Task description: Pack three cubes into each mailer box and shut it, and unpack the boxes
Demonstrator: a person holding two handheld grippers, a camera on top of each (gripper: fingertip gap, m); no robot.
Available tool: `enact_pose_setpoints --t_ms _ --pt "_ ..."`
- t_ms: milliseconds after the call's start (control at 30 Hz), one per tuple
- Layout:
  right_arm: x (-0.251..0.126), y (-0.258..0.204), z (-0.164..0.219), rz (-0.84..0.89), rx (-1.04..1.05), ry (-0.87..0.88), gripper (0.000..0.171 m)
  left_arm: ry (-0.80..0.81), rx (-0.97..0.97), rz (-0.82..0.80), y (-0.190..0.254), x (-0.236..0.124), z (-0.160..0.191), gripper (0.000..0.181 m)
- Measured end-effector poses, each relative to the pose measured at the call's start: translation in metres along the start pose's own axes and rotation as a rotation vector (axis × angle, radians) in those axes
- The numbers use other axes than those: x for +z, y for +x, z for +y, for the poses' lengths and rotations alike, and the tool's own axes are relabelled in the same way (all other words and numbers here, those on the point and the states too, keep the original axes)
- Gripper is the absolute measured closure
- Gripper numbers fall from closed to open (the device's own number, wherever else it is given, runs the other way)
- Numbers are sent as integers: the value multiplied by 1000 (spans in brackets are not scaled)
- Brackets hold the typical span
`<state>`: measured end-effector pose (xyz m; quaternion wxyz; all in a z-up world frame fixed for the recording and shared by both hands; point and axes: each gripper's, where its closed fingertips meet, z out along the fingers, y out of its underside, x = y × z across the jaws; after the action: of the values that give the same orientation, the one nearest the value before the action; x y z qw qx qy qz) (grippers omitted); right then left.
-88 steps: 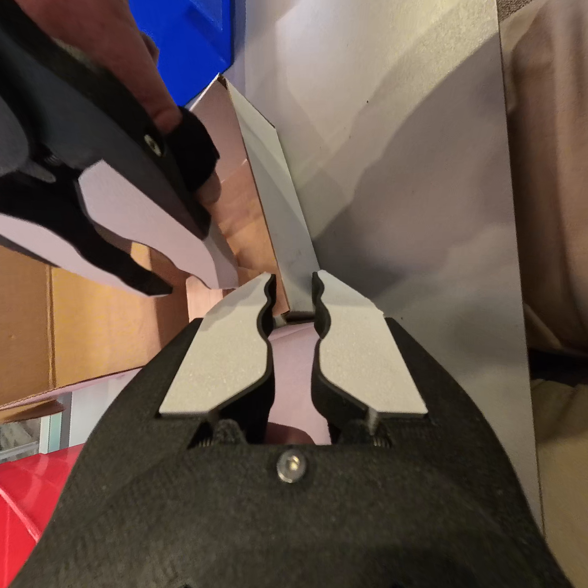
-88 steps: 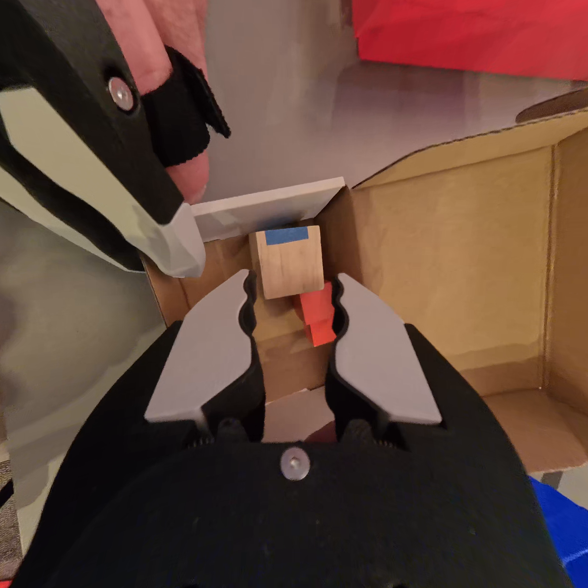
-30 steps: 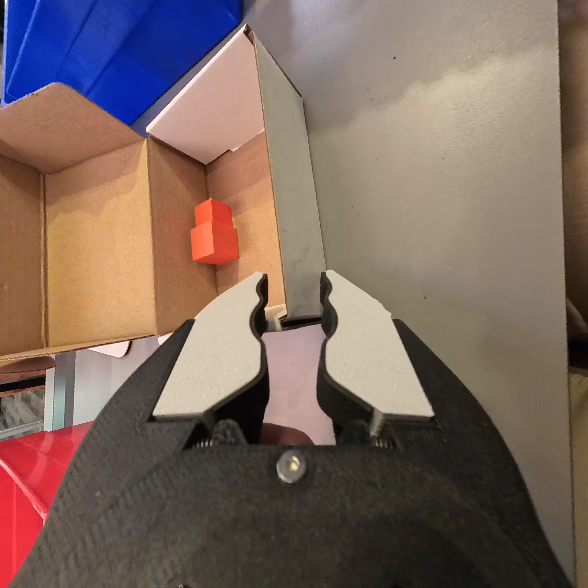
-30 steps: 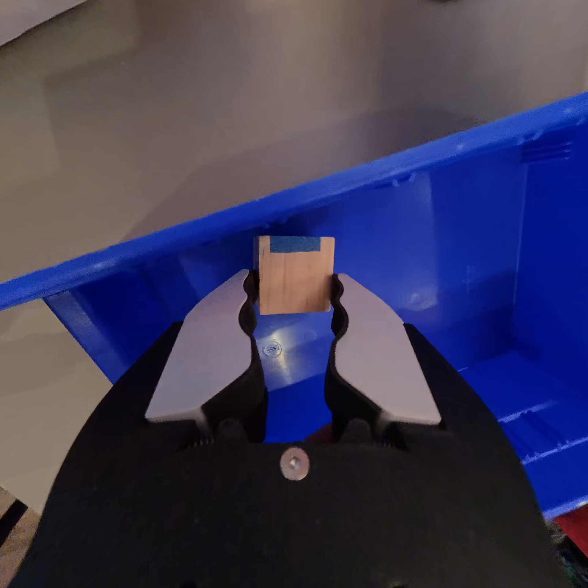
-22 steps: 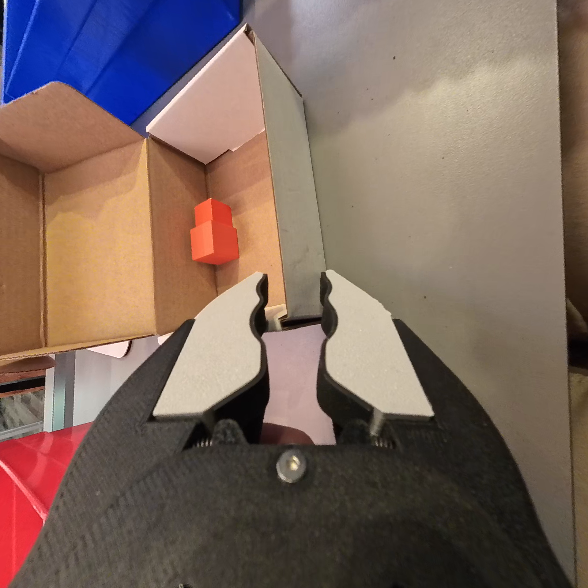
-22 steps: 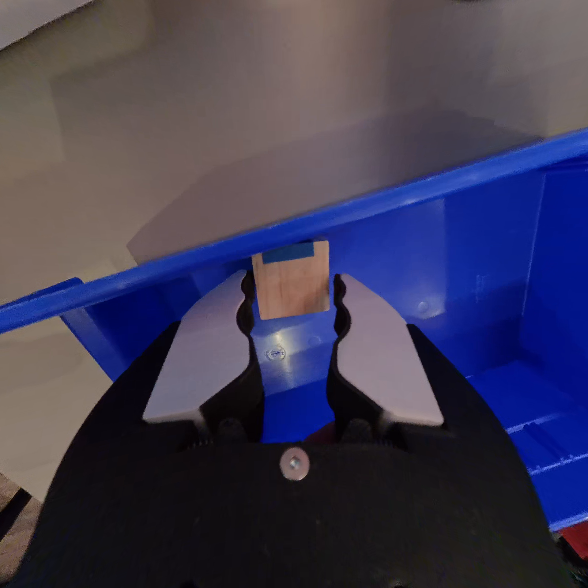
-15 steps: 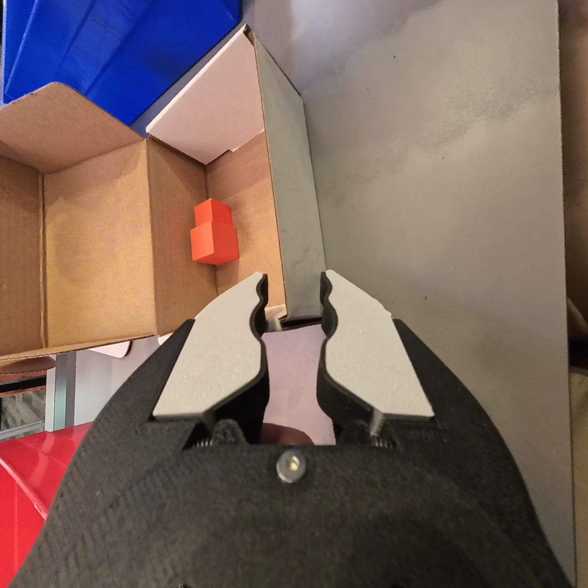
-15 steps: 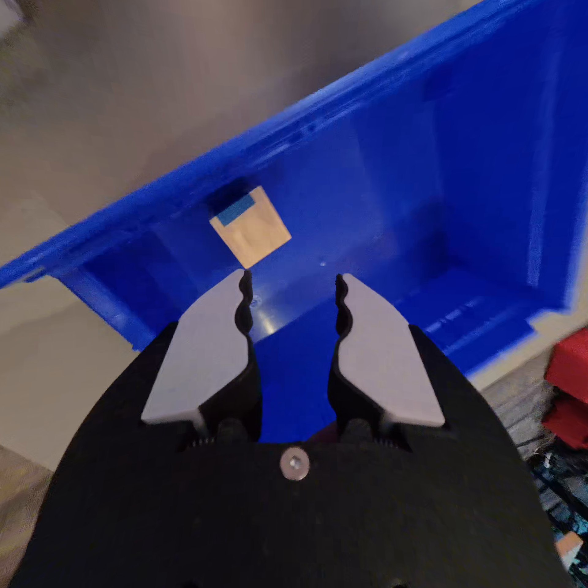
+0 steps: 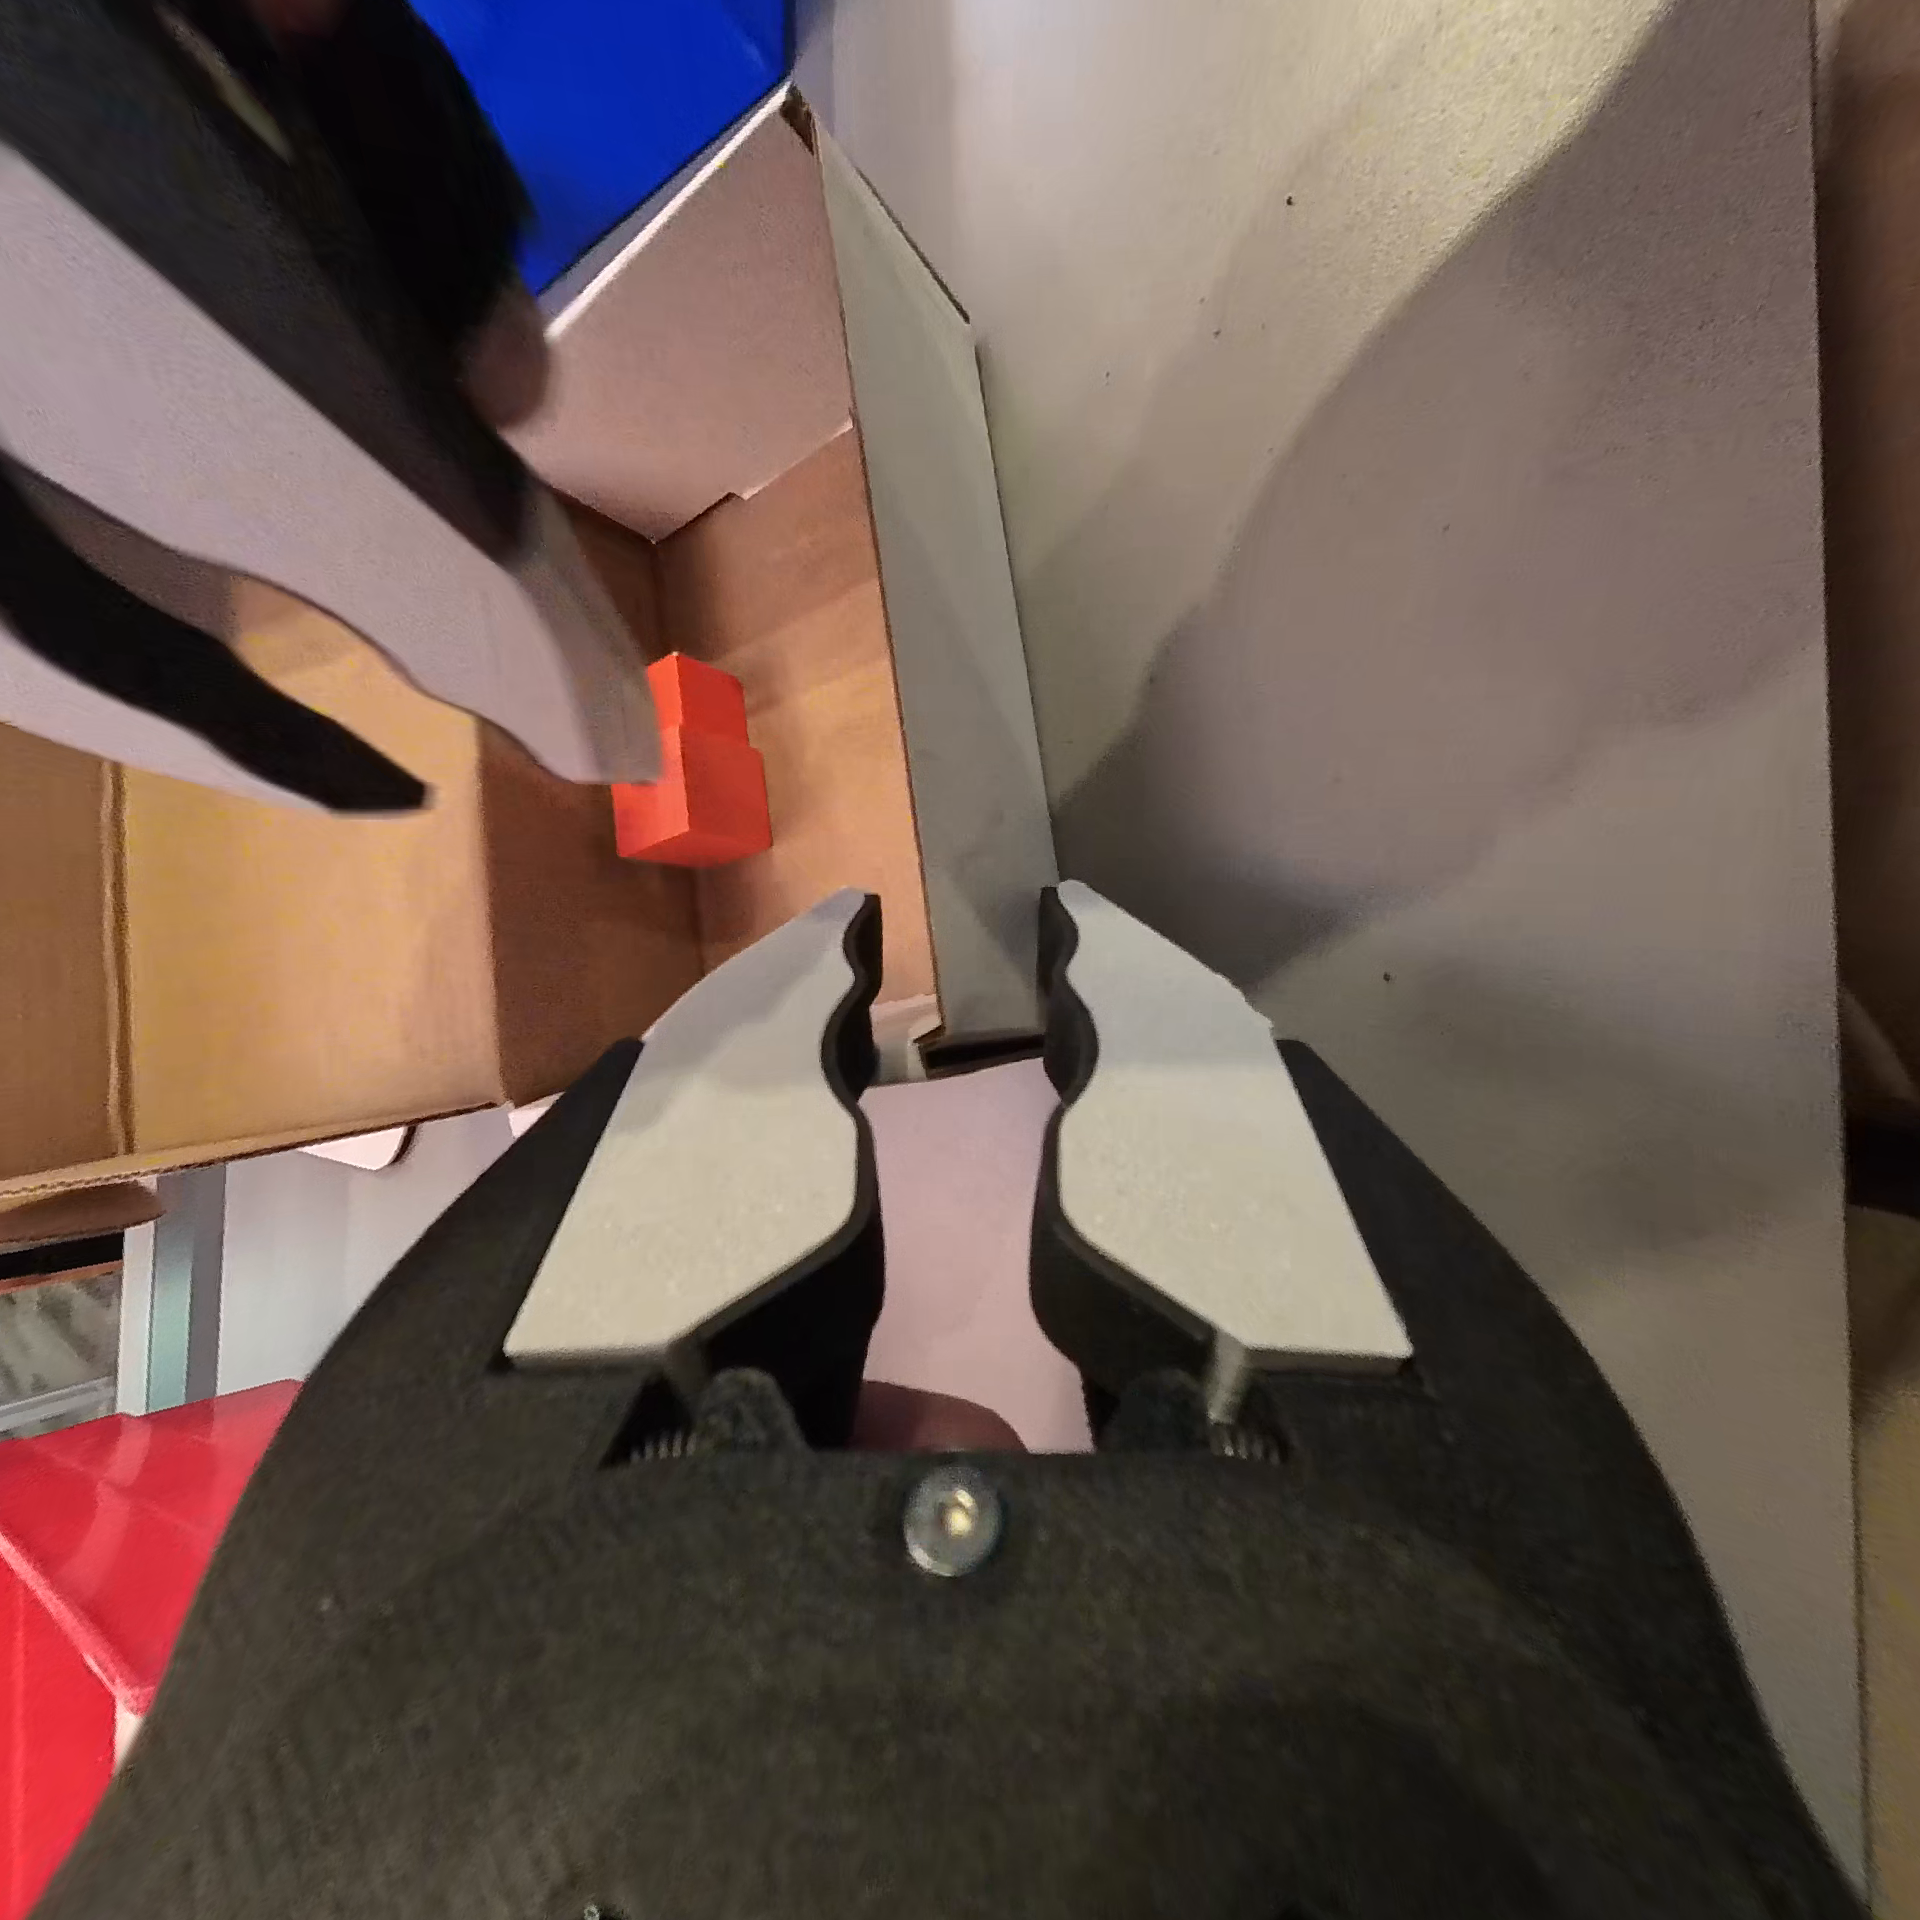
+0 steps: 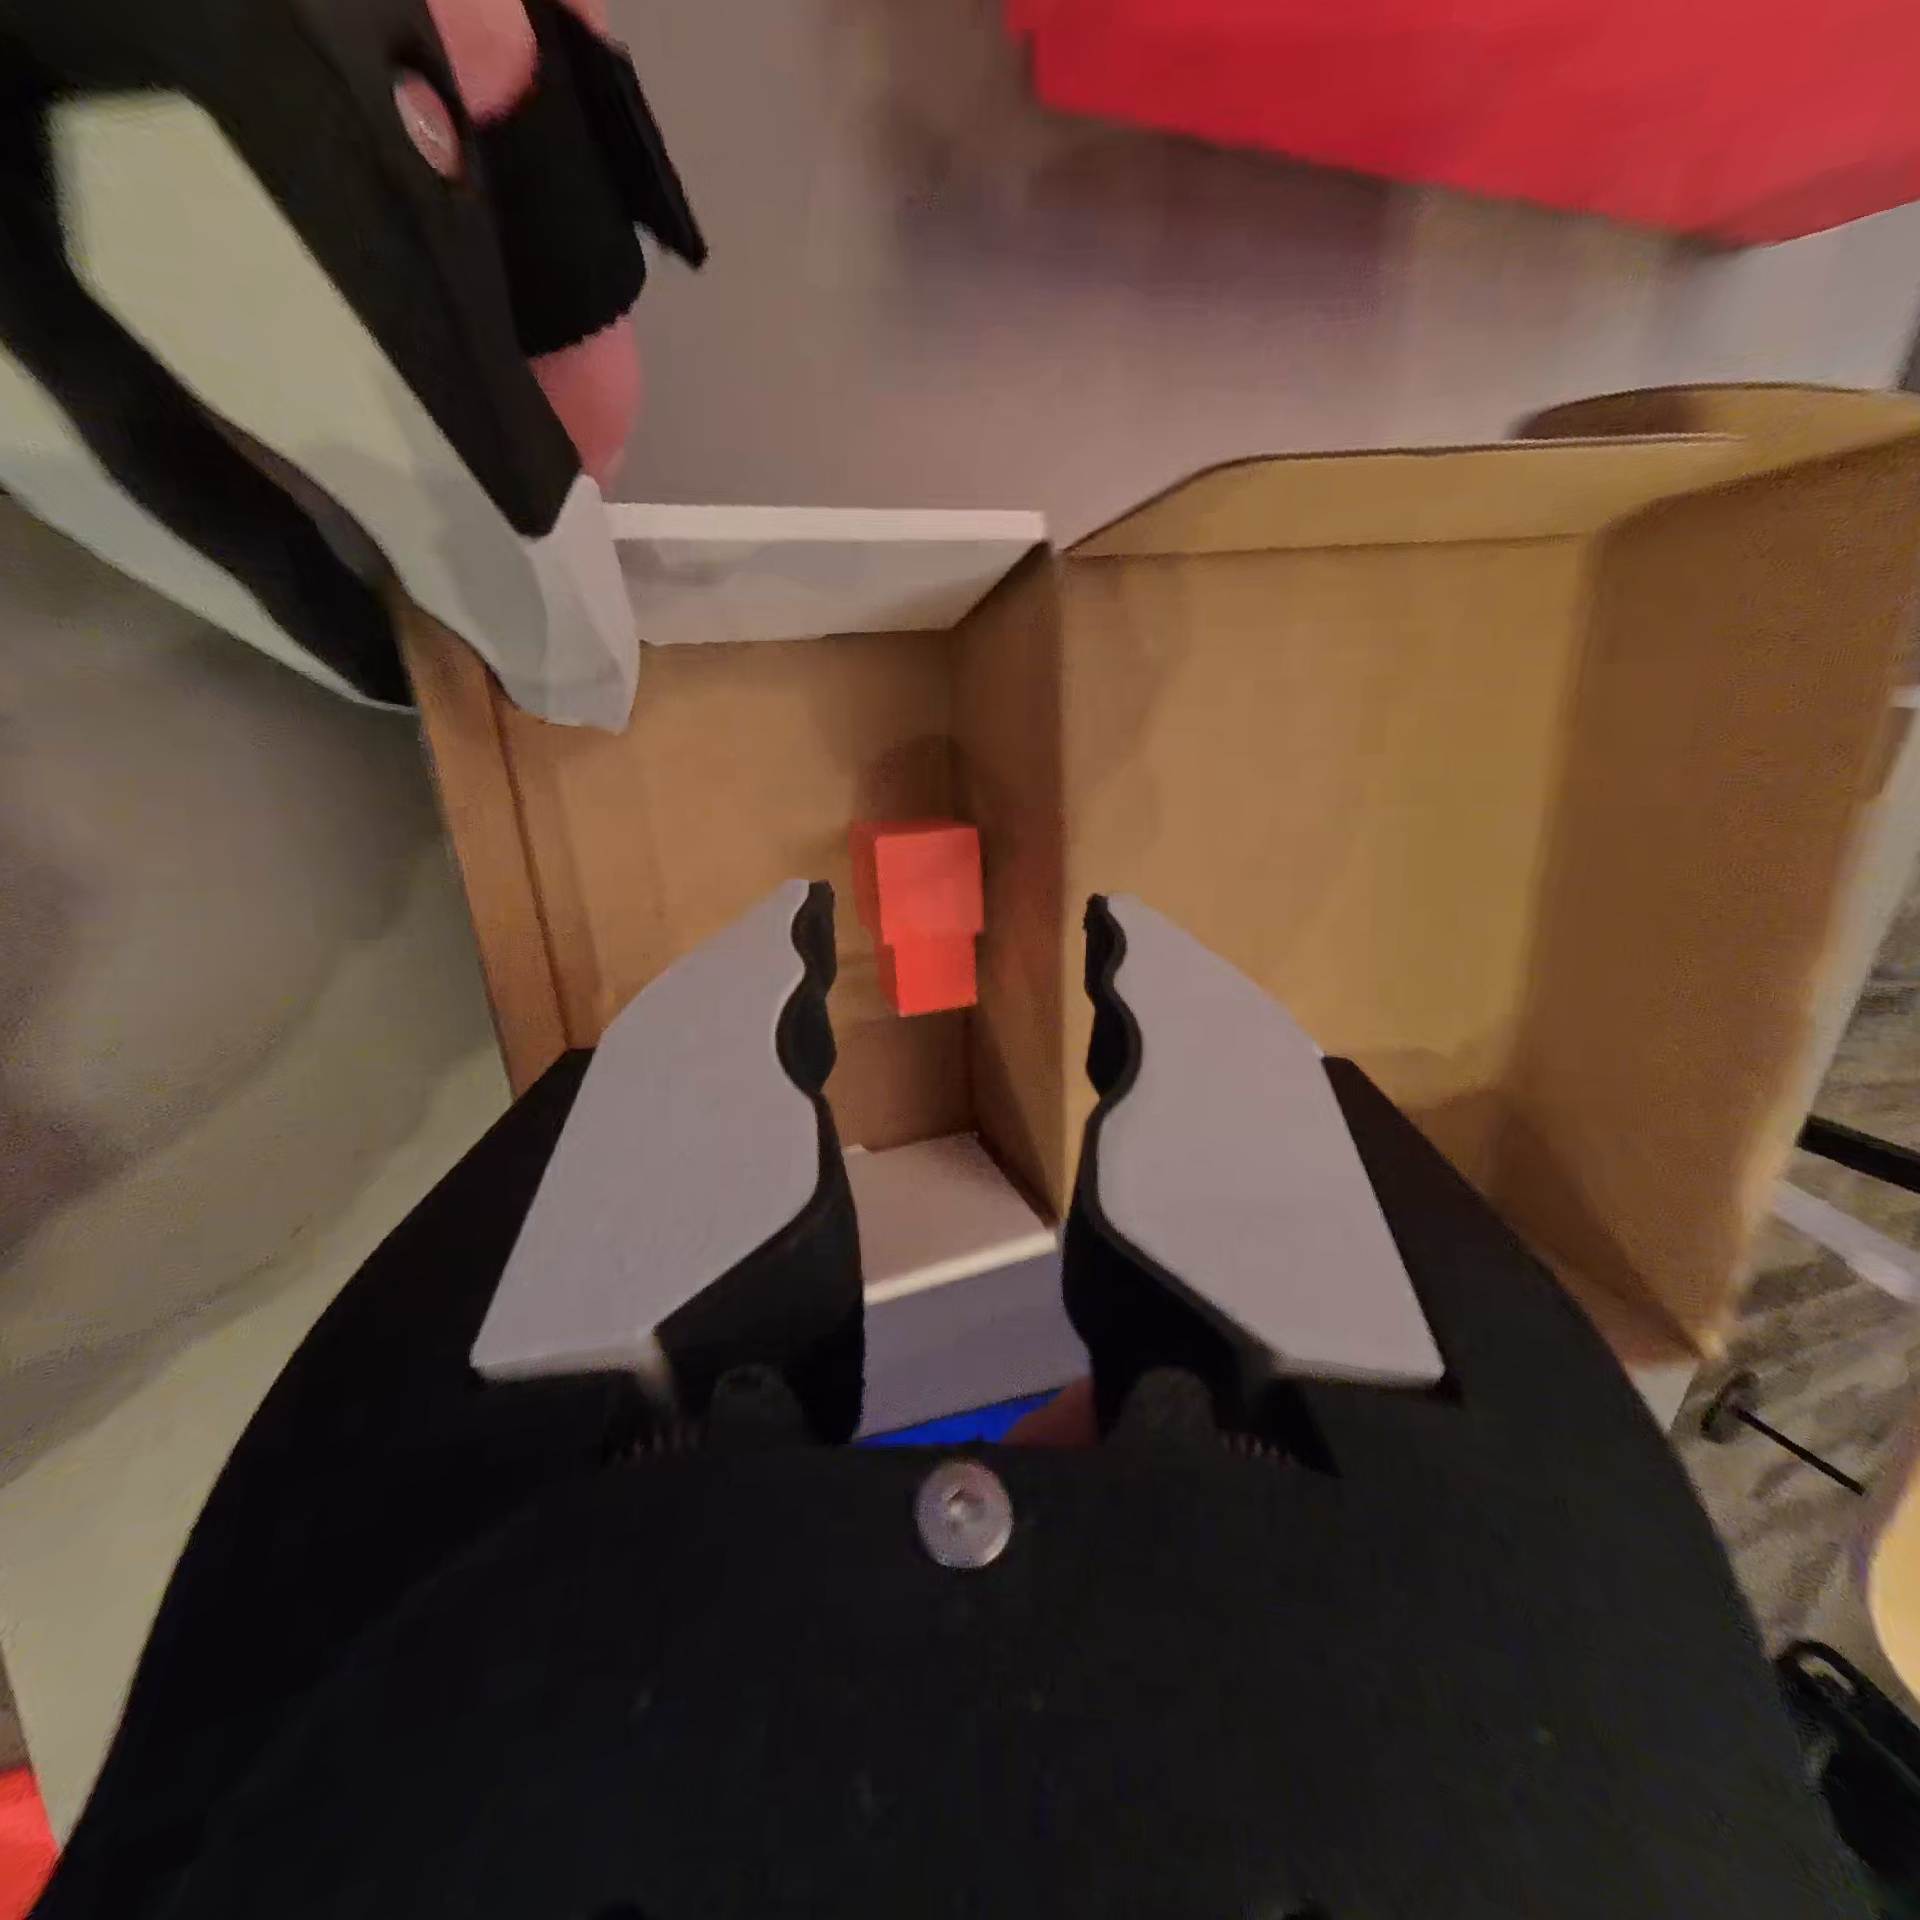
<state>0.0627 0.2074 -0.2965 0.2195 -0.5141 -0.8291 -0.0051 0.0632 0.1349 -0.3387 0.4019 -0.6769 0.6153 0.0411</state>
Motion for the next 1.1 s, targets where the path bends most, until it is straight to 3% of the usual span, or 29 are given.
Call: enact_pose_setpoints --t_ms 267,333,433,667,867,1100 --pt "46 -15 4 -43 -41 -65 126 2 5 2 0 0 -1 156" --pt "48 -18 4 -60 -31 -64 125 1 11 1 0 0 -1 156" --pt "47 -19 3 -76 -31 -56 141 -1 11 2 0 0 -1 156" --pt "50 -24 7 -118 -13 -56 140 -5 11 1 -1 0 0 155" --pt "41 -19 2 -108 8 14 144 -8 14 -3 -1 0 1 154" --pt "-6 5 1 -70 102 158 144 -9 13 -5 -1 0 2 154"
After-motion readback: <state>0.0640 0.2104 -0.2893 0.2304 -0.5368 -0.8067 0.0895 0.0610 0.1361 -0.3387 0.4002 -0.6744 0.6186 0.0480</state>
